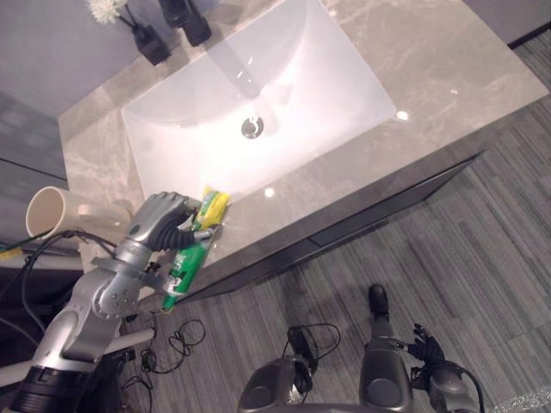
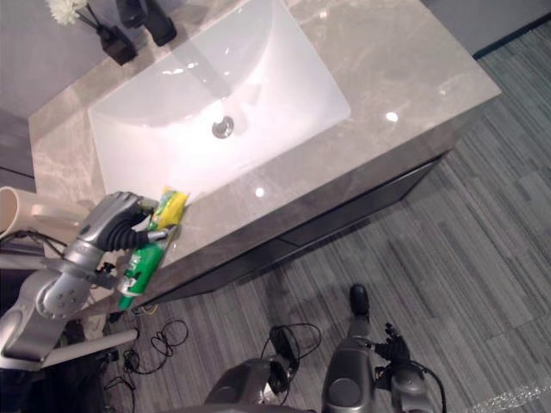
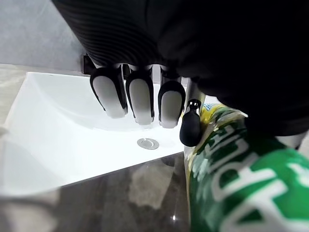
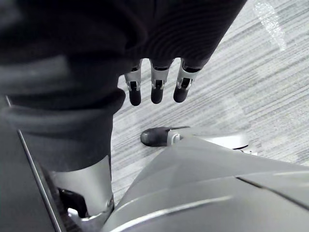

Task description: Organize washtable

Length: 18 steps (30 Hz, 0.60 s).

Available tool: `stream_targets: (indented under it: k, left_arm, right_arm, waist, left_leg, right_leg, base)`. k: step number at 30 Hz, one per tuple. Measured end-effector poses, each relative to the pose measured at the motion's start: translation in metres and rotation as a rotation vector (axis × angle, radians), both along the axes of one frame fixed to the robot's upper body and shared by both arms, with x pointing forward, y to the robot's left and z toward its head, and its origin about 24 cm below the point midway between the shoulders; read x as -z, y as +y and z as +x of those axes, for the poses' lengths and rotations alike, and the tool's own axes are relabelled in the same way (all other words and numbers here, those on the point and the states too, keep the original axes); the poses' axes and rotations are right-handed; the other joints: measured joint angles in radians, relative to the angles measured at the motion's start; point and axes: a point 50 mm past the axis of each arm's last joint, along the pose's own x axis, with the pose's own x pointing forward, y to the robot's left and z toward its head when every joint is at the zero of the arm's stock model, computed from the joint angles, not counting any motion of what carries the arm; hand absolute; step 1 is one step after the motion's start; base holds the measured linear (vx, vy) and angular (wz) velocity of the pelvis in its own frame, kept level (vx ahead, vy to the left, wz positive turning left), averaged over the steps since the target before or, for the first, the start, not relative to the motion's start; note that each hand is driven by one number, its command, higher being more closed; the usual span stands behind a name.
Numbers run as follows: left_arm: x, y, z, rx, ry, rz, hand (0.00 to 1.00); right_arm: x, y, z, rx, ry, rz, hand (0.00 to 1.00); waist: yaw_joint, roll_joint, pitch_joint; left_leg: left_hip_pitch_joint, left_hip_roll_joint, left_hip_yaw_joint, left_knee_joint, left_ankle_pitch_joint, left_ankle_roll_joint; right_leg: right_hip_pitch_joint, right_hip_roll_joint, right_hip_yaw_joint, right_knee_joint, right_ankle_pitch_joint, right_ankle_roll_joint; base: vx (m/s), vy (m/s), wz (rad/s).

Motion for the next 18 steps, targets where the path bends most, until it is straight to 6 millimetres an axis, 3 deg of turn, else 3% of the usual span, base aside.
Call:
stream_targets:
  k: [18]
  left_arm:
    - [-0.0011, -0.0031, 0.0051, -0.092, -0.143, -0.186, 1.0]
  right_arm:
    - [0.0024, 0.0028, -0.0023, 0.015, 0.006, -0.002, 0.0]
  waist:
    - [-0.003, -0.014, 0.008]
  left_leg:
    - [0.027, 0.001, -0.001, 0.0, 0.0, 0.0]
  right_leg:
    - [0.025, 0.001, 0.002, 0.003, 0.0, 0.0]
  base:
    - [0.0, 0.0, 0.0]
